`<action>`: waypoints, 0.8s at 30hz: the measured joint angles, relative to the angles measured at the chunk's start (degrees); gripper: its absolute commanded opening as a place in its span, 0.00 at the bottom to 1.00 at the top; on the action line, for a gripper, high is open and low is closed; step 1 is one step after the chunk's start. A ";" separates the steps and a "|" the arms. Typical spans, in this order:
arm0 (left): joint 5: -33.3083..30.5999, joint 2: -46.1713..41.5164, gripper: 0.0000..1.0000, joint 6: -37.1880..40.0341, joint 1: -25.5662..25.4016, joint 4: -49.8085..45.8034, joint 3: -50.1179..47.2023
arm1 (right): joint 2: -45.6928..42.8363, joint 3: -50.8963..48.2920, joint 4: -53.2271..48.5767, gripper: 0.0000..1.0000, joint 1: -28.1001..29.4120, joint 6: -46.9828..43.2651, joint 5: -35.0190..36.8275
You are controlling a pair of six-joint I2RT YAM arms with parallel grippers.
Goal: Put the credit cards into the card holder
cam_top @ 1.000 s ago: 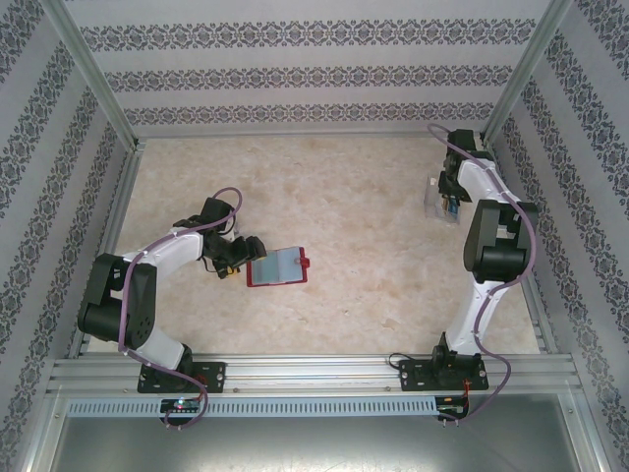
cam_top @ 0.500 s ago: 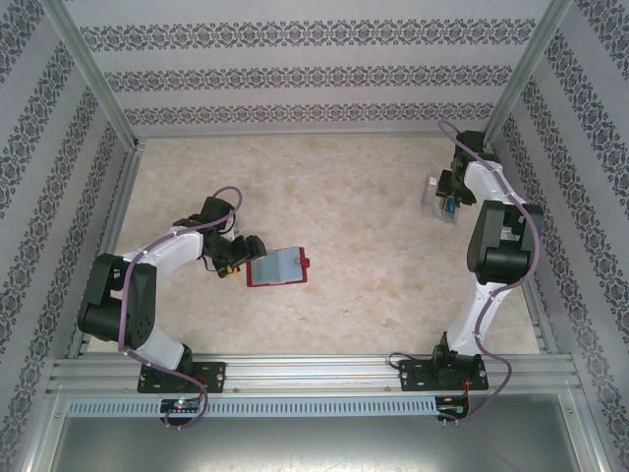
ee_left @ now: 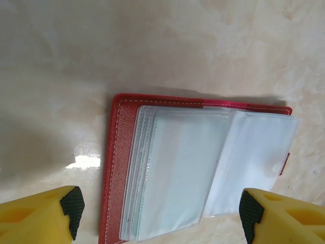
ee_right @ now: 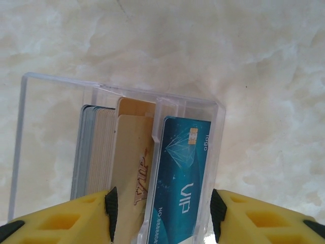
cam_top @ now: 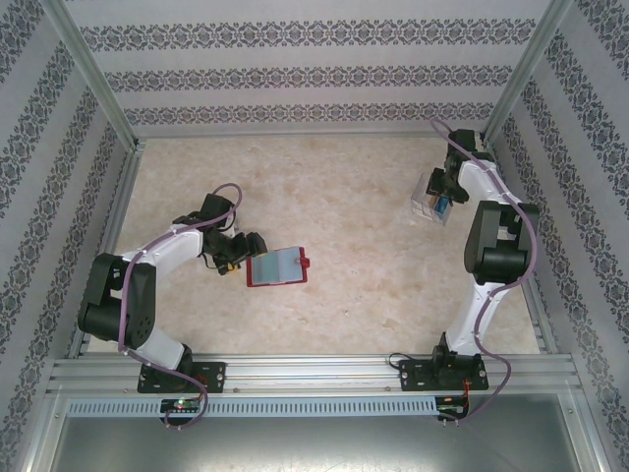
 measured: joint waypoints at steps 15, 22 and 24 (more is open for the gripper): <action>-0.02 0.00 0.82 0.00 0.00 0.00 0.11 | 0.24 3.52 -0.02 0.59 4.20 4.33 3.23; 0.00 0.00 0.82 0.00 0.00 0.00 0.09 | 3.96 4.02 -1.38 0.60 4.15 4.28 5.99; 0.00 0.00 0.82 0.00 0.00 0.00 0.09 | 4.17 4.00 -1.75 0.60 4.15 4.28 6.71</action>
